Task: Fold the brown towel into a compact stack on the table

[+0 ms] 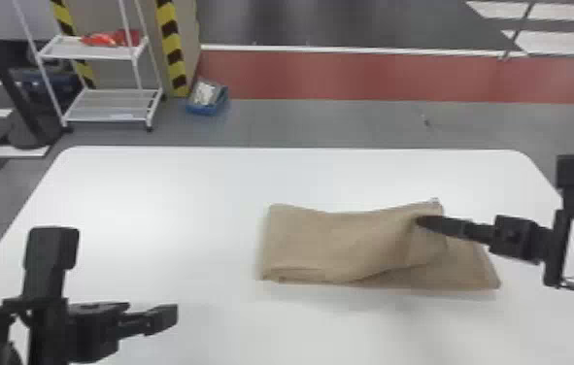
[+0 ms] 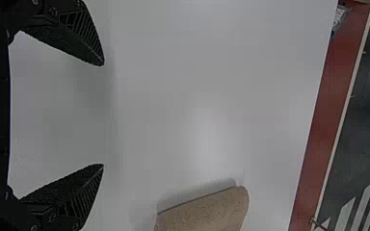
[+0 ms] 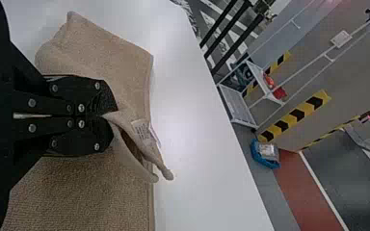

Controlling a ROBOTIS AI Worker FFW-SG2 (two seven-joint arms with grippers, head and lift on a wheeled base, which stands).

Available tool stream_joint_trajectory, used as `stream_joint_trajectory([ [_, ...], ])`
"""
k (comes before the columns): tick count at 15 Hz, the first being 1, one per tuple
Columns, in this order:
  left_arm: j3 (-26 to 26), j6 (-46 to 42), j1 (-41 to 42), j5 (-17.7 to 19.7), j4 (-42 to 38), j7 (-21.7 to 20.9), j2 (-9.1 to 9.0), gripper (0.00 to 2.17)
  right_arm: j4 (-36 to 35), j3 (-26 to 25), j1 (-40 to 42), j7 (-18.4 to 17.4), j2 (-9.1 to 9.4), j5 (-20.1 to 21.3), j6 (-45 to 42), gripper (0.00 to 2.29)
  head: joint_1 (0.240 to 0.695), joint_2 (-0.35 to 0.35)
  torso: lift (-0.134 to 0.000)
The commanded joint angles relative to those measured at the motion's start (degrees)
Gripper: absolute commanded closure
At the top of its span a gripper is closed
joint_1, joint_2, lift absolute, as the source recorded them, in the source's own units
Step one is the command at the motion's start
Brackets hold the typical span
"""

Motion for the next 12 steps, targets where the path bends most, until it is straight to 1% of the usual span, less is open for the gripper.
stream_joint_trajectory([
  [1,0.3,0.03,0.11,-0.05,-0.07,-0.05,-0.32,0.14,-0.34,-1.05,-0.67,0.79,-0.24,-0.91,1.69,1.84,0.695,-0.047,-0.124],
  [2,0.47,-0.15,0.29,-0.05,0.01,-0.23,-0.32,0.14,0.01,-0.53,0.47,0.7,-0.5,0.23,-1.82,1.84,0.695,-0.047,-0.124],
  [3,0.47,-0.15,0.29,-0.05,0.28,-0.14,-0.32,0.14,-0.25,-1.41,1.17,0.79,-0.5,-1.17,-2.0,1.84,0.695,-0.048,-0.124],
  [4,0.47,-0.15,0.02,-0.05,0.45,0.12,-0.32,0.14,-1.74,-2.81,1.0,0.88,-0.59,-3.98,0.46,1.84,0.695,-0.05,-0.124],
  [5,0.47,-0.15,0.02,-0.05,0.45,0.12,-0.32,0.14,-2.62,-3.43,0.65,0.88,-0.59,-4.16,1.87,1.84,0.695,-0.051,-0.124],
  [6,0.12,-0.15,-0.07,-0.05,0.54,0.21,-0.32,0.14,-1.57,-2.28,0.47,0.88,-0.76,-2.14,-0.24,1.84,0.695,-0.052,-0.124],
  [7,0.03,-0.15,-0.24,-0.14,0.89,0.21,-0.32,0.14,-1.39,-1.41,0.91,0.88,-0.67,-2.05,-1.82,1.84,0.695,-0.054,-0.124],
  [8,-0.14,-0.15,-0.68,-0.14,1.16,0.3,-0.32,0.14,-2.62,-2.72,0.3,0.97,-0.76,-4.25,0.99,1.84,0.695,-0.056,-0.124],
  [9,-0.14,-0.15,-0.68,-0.14,1.16,0.39,-0.32,0.14,-4.47,-4.31,-0.85,1.14,-1.2,-4.42,3.1,1.84,0.695,-0.057,-0.124],
  [10,-0.05,-0.15,-0.5,-0.14,1.16,0.3,-0.32,0.14,-4.29,-4.39,-1.11,1.41,-1.64,-3.9,2.93,1.84,0.695,-0.057,-0.124],
  [11,0.12,-0.67,-0.33,-0.05,1.33,0.12,-0.32,0.14,-1.3,-3.87,0.38,1.23,-2.17,-2.49,-0.94,1.84,0.695,-0.06,-0.124],
  [12,0.03,-1.73,-0.42,-0.05,1.95,0.21,-0.32,0.14,1.6,-3.16,0.65,0.7,-2.17,-1.0,-5.69,1.84,0.695,-0.066,-0.124],
])
